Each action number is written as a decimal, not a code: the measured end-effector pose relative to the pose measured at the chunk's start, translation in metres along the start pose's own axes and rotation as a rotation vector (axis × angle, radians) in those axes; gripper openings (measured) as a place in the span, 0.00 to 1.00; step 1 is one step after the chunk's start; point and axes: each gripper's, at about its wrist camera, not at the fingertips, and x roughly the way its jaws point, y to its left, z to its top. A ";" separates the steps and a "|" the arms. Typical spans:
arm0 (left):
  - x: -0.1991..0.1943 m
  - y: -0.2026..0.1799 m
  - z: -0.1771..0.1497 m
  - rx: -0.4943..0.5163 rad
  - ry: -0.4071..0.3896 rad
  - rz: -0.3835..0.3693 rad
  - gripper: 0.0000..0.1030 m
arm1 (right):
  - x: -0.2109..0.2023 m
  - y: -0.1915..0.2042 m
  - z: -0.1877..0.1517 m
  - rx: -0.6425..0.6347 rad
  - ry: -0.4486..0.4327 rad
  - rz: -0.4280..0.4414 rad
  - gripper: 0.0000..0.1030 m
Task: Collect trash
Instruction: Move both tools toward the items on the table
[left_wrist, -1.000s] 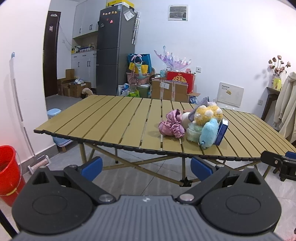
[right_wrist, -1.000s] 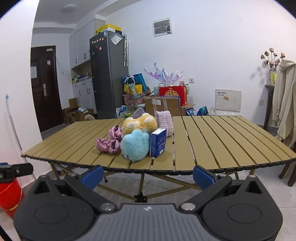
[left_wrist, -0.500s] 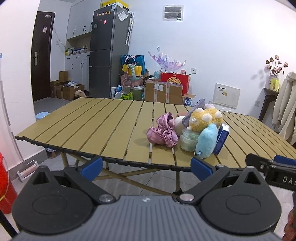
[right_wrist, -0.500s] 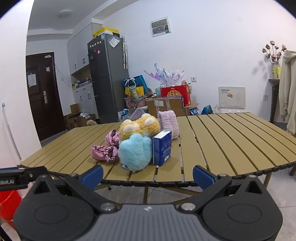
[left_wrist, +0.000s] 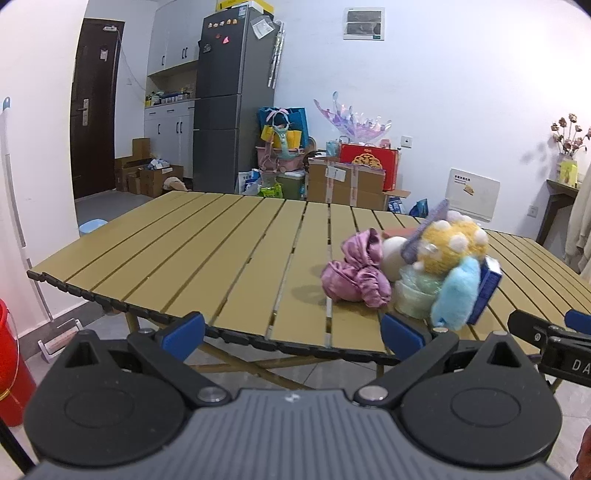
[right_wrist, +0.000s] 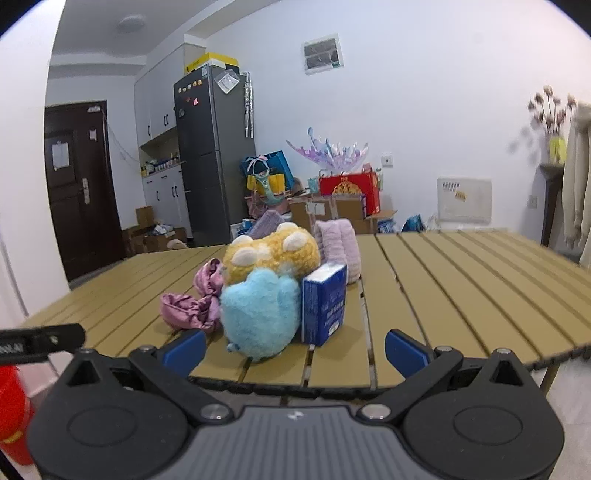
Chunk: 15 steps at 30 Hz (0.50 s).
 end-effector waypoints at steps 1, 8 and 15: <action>0.002 0.002 0.001 0.000 0.000 0.004 1.00 | 0.004 0.002 0.001 -0.015 -0.006 -0.007 1.00; 0.020 0.010 0.005 0.006 0.004 0.035 1.00 | 0.035 0.018 0.004 -0.063 -0.002 -0.023 1.00; 0.037 0.013 0.007 0.021 0.006 0.040 1.00 | 0.075 0.035 0.002 -0.070 -0.002 -0.010 0.94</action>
